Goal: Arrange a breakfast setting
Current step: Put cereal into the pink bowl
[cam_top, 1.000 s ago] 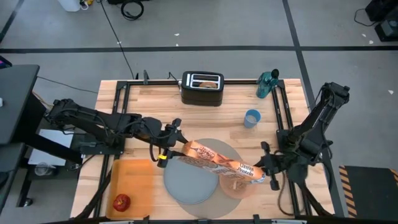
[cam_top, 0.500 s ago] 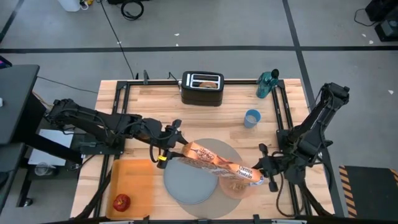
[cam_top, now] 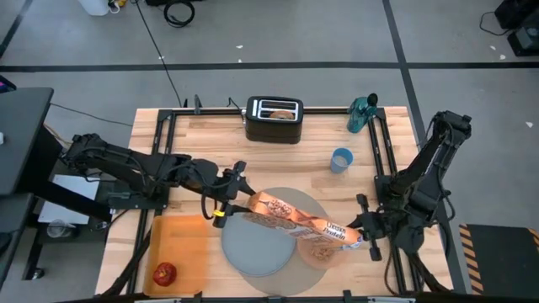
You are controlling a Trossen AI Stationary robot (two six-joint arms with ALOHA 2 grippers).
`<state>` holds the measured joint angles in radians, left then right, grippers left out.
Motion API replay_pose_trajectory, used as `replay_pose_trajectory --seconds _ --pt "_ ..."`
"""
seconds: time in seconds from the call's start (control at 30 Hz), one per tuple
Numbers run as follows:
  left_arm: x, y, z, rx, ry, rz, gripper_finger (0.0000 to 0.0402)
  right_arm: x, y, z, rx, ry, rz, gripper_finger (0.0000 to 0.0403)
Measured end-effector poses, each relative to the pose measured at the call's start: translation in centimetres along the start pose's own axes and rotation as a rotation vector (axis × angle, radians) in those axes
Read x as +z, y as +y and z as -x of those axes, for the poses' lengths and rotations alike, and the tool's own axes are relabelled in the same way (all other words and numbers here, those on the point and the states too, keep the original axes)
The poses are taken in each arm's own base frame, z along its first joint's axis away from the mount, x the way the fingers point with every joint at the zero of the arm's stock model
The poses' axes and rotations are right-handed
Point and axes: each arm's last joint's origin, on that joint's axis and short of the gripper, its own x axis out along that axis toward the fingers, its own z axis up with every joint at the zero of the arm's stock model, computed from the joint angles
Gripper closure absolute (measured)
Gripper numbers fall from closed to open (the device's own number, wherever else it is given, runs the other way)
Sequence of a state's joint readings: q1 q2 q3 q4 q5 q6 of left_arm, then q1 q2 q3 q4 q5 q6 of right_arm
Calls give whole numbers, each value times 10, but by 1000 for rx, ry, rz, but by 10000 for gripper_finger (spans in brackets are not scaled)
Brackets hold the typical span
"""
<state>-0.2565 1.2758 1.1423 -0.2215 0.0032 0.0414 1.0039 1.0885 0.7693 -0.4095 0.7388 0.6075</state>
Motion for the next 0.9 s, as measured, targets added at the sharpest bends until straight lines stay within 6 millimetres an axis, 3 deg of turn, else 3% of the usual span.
replay_pose_trajectory --seconds 0.1,0.23,0.43,0.6,0.9 --pt "-2 0 -1 1 13 -3 209 -2 -3 -3 26 73 -28 392" --pt "1 1 0 1 -14 -3 209 8 -2 9 7 3 9 392" --pt "-2 -1 -1 -11 9 -11 209 -2 -2 -6 39 88 -27 392" --pt "3 1 1 -7 -32 -19 209 11 -2 8 -2 3 33 392" --pt "14 -2 1 -4 -151 -115 210 10 0 6 -13 1 -6 392"
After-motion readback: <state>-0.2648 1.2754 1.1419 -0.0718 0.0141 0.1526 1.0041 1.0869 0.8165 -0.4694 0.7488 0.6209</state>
